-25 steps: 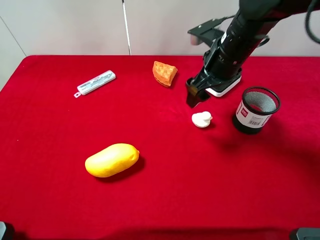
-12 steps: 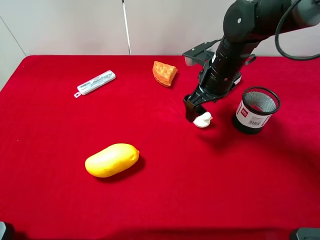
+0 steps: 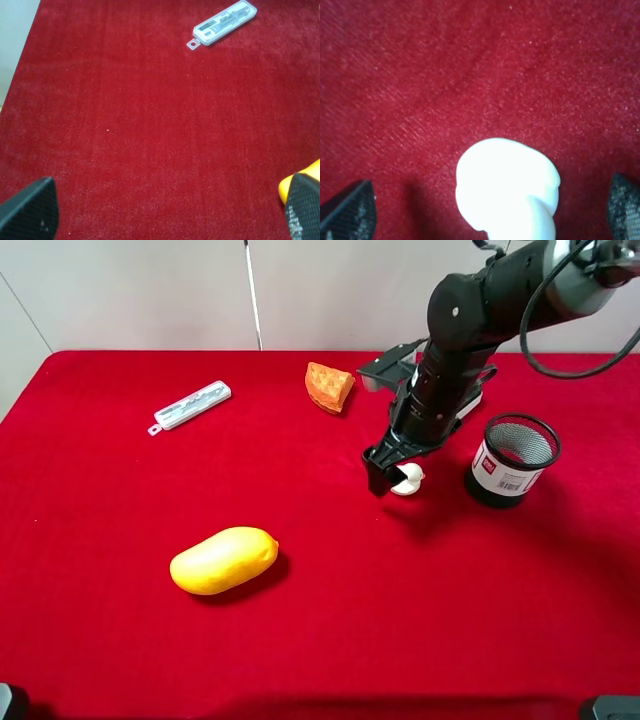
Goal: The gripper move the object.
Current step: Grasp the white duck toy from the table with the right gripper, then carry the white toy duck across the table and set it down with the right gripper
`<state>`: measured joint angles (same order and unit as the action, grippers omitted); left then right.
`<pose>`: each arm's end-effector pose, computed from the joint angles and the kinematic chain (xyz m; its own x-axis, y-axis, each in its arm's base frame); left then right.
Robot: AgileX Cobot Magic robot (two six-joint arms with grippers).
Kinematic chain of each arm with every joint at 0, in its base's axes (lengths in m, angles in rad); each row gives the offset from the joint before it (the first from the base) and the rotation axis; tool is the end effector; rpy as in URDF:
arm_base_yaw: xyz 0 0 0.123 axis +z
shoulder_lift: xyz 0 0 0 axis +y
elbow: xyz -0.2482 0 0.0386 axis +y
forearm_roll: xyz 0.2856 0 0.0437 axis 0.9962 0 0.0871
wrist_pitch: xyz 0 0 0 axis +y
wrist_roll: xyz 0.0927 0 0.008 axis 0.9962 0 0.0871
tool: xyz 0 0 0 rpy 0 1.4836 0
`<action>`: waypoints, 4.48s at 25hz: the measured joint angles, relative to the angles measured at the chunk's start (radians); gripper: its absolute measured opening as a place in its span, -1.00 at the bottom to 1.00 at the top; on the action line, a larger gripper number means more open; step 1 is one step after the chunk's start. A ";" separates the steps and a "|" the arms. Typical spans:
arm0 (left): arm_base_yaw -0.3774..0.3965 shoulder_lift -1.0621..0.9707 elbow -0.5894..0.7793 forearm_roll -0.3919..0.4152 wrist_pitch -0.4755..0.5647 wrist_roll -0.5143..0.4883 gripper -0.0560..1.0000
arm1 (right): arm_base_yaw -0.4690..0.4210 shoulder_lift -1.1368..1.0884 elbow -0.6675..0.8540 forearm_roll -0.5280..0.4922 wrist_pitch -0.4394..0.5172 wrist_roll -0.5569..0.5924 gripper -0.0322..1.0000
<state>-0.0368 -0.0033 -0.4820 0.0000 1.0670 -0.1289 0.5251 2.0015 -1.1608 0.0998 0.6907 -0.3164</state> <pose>0.0657 -0.0024 0.2884 -0.4751 -0.1111 -0.8729 -0.0245 0.9933 -0.1131 0.3203 0.1924 0.0567 -0.7133 -0.6867 -0.1399 -0.6963 0.7171 0.0306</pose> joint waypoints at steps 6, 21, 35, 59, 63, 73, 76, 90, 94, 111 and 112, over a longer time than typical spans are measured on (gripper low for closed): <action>0.000 0.000 0.000 0.000 0.000 0.000 0.80 | 0.000 0.034 0.000 -0.007 -0.012 0.003 0.41; 0.000 0.000 0.000 0.000 0.000 0.000 0.80 | 0.000 0.056 0.000 -0.056 -0.029 0.052 0.41; 0.000 0.000 0.000 0.000 0.000 0.000 0.80 | 0.000 0.056 0.000 -0.059 -0.026 0.053 -0.27; 0.000 0.000 0.000 0.000 0.000 0.000 0.80 | 0.001 0.007 0.000 -0.060 0.001 0.055 -0.29; 0.000 0.000 0.000 0.000 0.000 0.000 0.80 | 0.015 -0.046 0.000 -0.072 0.013 0.055 -0.29; 0.000 0.000 0.000 0.000 0.000 0.000 0.80 | 0.079 -0.200 0.000 -0.093 0.100 0.061 -0.29; 0.000 0.000 0.000 0.000 0.000 0.000 0.80 | 0.114 -0.243 0.000 -0.100 0.121 0.088 -0.29; 0.000 0.000 0.000 0.000 0.000 0.000 0.80 | 0.376 -0.288 0.001 -0.100 0.197 0.142 -0.29; 0.000 0.000 0.000 0.000 0.000 0.000 0.80 | 0.454 -0.288 0.001 -0.100 0.195 0.167 -0.29; 0.000 0.000 0.000 0.000 0.000 0.000 0.80 | 0.538 -0.187 0.001 -0.092 0.125 0.214 -0.29; 0.000 0.000 0.000 0.000 0.000 0.000 0.80 | 0.538 -0.181 0.001 -0.092 0.121 0.214 -0.29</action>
<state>-0.0368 -0.0033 -0.4820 0.0000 1.0670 -0.1289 1.0634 1.8204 -1.1599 0.0083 0.8114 -0.1024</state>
